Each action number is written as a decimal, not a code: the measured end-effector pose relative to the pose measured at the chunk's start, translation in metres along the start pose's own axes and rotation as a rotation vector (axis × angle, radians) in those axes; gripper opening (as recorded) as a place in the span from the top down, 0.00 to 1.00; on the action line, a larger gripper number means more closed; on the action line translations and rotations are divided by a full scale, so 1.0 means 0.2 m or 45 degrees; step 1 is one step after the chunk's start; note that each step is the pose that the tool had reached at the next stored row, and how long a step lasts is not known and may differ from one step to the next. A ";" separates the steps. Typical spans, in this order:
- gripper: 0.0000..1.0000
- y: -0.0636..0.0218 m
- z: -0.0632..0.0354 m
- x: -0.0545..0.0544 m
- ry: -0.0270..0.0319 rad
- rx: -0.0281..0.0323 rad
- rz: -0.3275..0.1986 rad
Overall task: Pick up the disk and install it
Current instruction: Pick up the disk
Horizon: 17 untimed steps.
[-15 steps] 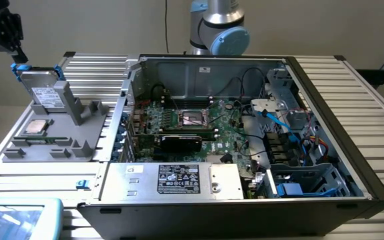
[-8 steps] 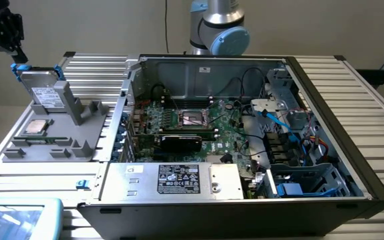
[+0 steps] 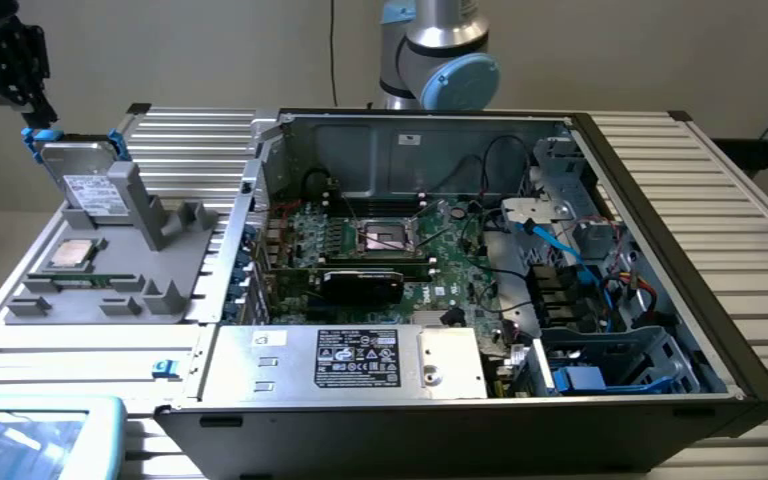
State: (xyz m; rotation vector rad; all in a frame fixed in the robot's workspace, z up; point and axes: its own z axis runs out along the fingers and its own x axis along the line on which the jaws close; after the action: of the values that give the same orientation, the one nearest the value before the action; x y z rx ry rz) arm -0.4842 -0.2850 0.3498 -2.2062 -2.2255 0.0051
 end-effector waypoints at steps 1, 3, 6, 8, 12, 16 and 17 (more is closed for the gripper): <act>0.82 0.000 0.000 0.00 0.0000 0.0000 0.000; 0.69 0.000 0.000 0.00 0.0000 -0.0001 0.000; 0.67 0.000 0.001 0.00 0.0001 -0.0002 0.000; 0.60 0.000 0.000 0.00 0.0001 -0.0002 0.000; 0.60 0.000 0.001 0.00 -0.0001 0.0002 0.000; 0.59 0.000 0.005 0.00 -0.0001 0.0001 0.000; 0.59 0.000 0.005 0.00 -0.0001 0.0002 0.000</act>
State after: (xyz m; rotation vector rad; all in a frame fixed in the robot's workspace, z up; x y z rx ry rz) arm -0.4843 -0.2850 0.3487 -2.2061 -2.2255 0.0054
